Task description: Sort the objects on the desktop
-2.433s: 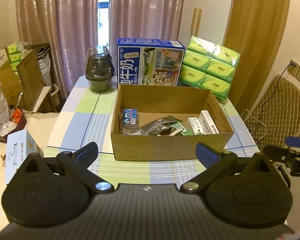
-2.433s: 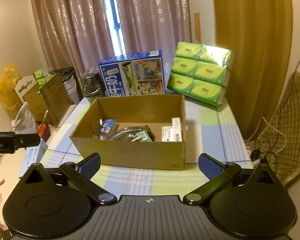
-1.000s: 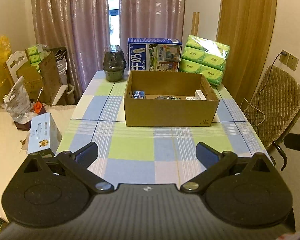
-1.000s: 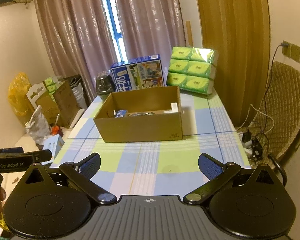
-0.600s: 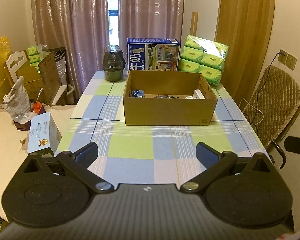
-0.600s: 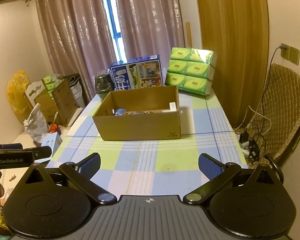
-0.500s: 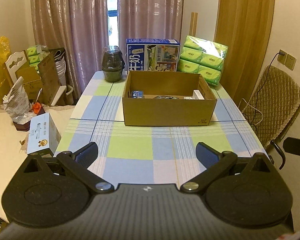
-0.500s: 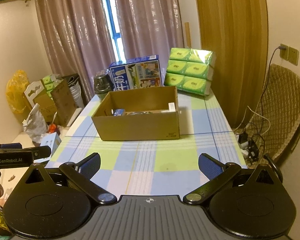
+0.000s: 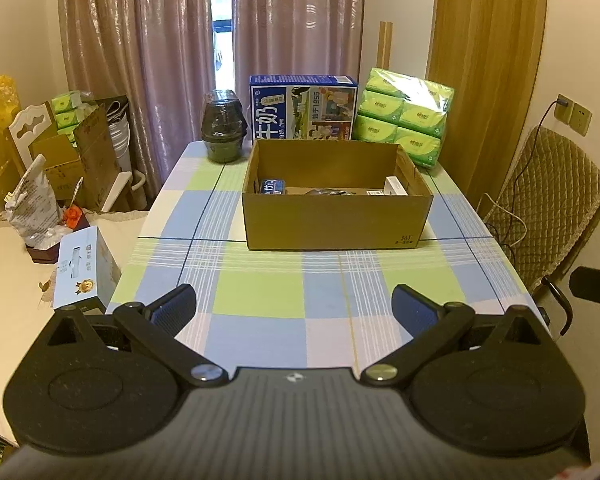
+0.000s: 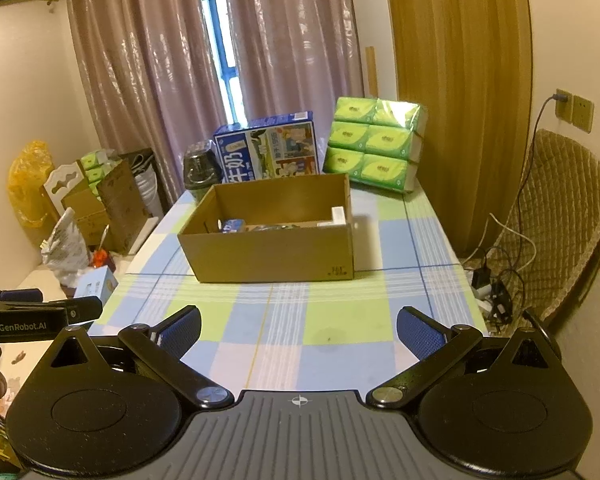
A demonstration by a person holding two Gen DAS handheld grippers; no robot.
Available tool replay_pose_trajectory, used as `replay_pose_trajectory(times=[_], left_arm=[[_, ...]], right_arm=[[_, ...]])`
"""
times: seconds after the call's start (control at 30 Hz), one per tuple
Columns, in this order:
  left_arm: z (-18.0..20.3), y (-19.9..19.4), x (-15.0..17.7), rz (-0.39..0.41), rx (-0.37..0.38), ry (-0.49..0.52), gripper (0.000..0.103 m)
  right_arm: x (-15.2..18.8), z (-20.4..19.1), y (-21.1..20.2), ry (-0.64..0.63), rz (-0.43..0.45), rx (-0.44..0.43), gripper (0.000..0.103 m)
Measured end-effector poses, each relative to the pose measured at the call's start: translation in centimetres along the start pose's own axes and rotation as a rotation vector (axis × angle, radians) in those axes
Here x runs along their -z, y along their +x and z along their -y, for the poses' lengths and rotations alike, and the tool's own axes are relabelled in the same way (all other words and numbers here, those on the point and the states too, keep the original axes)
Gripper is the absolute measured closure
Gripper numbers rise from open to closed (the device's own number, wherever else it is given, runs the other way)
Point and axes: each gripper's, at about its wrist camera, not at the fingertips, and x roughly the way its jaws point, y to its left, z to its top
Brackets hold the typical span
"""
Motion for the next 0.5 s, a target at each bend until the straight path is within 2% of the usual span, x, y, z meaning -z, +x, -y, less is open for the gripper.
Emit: replay_pose_trajectory(times=[0.5], left_arm=[[0.14, 0.18, 0.36, 0.009, 0.021, -0.006, 0.001]], right_arm=[[0.33, 0.43, 0.42, 0.009, -0.010, 0.006, 0.002]])
